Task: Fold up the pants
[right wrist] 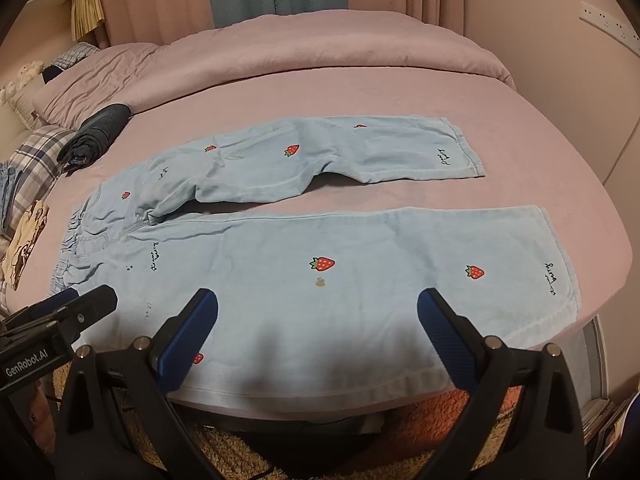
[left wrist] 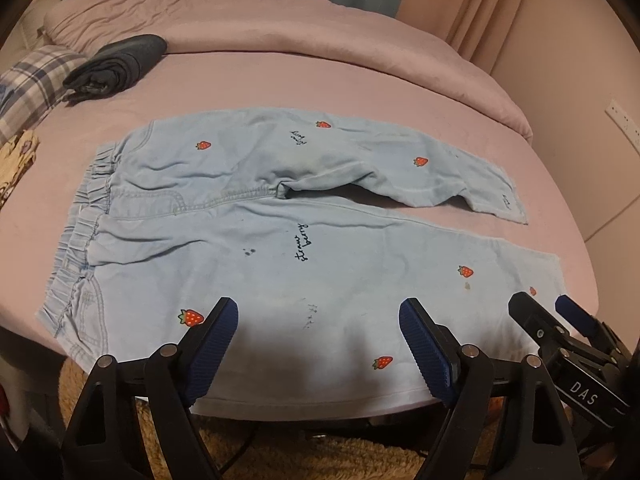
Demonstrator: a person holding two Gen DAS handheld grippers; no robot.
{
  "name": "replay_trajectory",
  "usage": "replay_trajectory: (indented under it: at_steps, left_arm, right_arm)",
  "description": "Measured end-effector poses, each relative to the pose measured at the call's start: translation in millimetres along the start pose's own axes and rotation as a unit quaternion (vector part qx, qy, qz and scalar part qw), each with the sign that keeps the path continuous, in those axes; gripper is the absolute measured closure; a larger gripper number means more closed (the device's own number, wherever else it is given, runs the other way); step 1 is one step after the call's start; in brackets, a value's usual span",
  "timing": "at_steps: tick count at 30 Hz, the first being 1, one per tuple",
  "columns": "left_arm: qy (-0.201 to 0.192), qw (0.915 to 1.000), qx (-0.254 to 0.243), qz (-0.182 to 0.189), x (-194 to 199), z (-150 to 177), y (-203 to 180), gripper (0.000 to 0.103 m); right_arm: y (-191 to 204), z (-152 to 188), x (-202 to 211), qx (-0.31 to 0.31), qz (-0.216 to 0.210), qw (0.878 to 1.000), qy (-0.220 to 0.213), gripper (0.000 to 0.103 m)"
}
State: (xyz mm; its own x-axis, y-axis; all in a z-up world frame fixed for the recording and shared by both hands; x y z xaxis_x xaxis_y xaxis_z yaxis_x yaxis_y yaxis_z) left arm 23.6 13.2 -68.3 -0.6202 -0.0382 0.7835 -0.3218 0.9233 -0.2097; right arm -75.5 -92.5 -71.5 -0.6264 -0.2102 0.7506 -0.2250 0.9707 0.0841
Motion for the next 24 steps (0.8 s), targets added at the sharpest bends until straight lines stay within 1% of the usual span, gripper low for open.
replay_trajectory:
  at_steps: [3,5,7,11,14,19,24]
  left_arm:
    - [0.001,0.9999,0.000,-0.010,-1.1,0.2,1.6,0.019]
    - [0.005,0.9998,-0.002,-0.020,-3.3,1.6,2.8,0.022]
    - [0.009,0.9996,-0.003,-0.028,-5.4,3.1,4.7,0.022]
    - [0.010,0.9998,0.000,-0.019,-5.7,4.3,6.2,0.022]
    - [0.015,0.9995,0.004,-0.026,-6.6,4.7,7.8,0.022]
    - [0.026,0.9994,0.015,-0.015,-7.9,4.9,10.5,0.022]
    - [0.030,0.9994,0.002,-0.016,-8.7,6.2,6.7,0.022]
  right_arm:
    - [-0.1,0.3,-0.6,-0.001,-0.001,1.000,0.000,0.004]
    - [0.0,0.5,-0.9,-0.001,0.000,1.000,-0.001,0.004]
    - [-0.4,1.6,-2.3,-0.002,-0.001,1.000,0.000,0.004]
    - [-2.5,6.4,-6.4,-0.004,-0.001,1.000,0.010,0.006]
    - [-4.3,7.9,-7.2,-0.006,0.001,1.000,0.013,0.006]
    - [-3.2,7.2,-4.7,-0.002,0.000,1.000,0.009,0.006]
    - [-1.0,6.3,-3.3,0.003,-0.002,1.000,0.008,0.006]
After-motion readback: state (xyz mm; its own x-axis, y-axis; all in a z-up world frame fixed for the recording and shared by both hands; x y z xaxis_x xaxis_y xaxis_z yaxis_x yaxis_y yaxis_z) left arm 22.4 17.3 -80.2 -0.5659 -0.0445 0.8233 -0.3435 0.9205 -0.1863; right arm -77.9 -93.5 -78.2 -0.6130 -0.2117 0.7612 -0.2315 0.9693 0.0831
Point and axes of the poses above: each gripper's, at about its wrist camera, not at the fingertips, and x roughly against the way its jaws point, y to its left, z to its underside, the point moved 6 cm from there along -x, roughly the way its jaws point, and after that the axes turned 5 degrees about -y, right-handed, at the moved point
